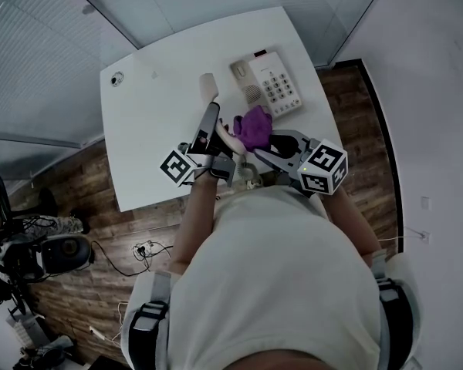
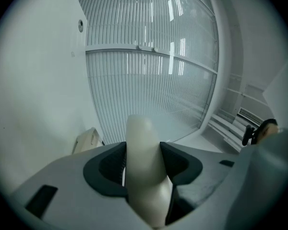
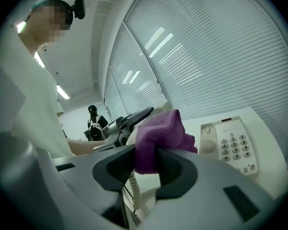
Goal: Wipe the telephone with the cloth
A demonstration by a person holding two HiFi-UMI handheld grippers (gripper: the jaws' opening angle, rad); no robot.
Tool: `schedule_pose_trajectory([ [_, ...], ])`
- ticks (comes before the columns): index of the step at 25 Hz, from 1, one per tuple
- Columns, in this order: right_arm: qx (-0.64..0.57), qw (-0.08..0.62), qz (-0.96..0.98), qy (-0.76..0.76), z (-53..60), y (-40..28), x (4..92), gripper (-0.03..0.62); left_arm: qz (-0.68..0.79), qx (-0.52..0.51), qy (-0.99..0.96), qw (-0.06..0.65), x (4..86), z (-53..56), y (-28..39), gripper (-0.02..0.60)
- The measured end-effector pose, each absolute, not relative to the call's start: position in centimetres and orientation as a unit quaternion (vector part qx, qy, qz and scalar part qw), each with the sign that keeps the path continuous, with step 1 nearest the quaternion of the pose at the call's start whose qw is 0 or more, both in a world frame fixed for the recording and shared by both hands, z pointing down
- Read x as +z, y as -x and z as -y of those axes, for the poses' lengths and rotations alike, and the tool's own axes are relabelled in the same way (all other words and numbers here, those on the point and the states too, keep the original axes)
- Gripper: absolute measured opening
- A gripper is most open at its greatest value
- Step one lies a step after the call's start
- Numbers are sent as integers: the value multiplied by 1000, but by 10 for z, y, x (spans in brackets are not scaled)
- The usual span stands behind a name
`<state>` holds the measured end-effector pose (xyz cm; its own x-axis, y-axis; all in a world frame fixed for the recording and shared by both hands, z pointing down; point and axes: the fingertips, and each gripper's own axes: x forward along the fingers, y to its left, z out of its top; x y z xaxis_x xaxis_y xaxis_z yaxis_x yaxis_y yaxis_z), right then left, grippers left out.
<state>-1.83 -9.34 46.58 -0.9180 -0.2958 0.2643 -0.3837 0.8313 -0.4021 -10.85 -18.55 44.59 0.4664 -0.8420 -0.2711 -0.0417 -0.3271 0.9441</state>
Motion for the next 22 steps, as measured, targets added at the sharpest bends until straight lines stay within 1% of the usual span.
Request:
schedule_pose_trajectory([
  [12,224,101,952,-183,93,9,470,133,329,-412,-700,482,447,193,110,227],
  [22,209,87,936,-270,128,-29,465,133,376,-341,-720,473,461,206,80,227],
])
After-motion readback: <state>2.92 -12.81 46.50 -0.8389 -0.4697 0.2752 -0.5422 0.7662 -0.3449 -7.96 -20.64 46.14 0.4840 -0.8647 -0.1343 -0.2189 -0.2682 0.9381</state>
